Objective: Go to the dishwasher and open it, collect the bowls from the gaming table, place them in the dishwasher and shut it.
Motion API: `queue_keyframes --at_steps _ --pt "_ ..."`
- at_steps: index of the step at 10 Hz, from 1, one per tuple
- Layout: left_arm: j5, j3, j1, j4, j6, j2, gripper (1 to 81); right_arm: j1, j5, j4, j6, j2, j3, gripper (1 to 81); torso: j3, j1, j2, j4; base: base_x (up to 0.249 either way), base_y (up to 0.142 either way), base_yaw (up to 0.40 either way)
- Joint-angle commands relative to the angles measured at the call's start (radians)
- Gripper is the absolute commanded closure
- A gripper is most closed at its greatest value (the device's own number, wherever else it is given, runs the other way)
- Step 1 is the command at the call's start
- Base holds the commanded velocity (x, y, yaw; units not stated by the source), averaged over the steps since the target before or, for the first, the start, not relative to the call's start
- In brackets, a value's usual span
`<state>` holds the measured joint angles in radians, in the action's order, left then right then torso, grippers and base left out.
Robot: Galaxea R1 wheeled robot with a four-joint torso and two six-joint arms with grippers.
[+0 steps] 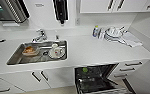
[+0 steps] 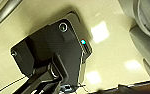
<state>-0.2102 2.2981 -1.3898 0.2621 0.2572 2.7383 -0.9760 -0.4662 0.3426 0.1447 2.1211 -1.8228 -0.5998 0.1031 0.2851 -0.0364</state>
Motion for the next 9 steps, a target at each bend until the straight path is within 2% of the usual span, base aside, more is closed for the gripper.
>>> queue_keyframes --at_steps 1,5,6,9 --pt "-0.092 -0.008 0.008 0.012 0.000 -0.015 1.0 -0.063 -0.042 -0.004 -0.042 0.081 -0.058 1.0 0.000 0.060 0.092 0.000 0.000 0.000 0.000" --pt "-0.092 -0.008 0.011 0.016 0.000 -0.015 1.0 -0.074 0.001 0.013 -0.028 0.184 -0.111 1.0 0.000 0.151 0.239 0.000 0.000 0.000 0.000" --pt "-0.094 -0.008 0.011 0.016 0.000 -0.017 1.0 -0.057 0.001 0.050 -0.004 0.202 -0.133 1.0 0.001 0.172 0.273 0.000 0.000 0.000 0.000" --pt "-0.094 -0.008 0.010 0.017 0.000 -0.026 1.0 0.006 -0.020 0.312 0.009 0.260 -0.274 1.0 0.001 0.240 0.382 0.000 0.000 0.000 0.000"
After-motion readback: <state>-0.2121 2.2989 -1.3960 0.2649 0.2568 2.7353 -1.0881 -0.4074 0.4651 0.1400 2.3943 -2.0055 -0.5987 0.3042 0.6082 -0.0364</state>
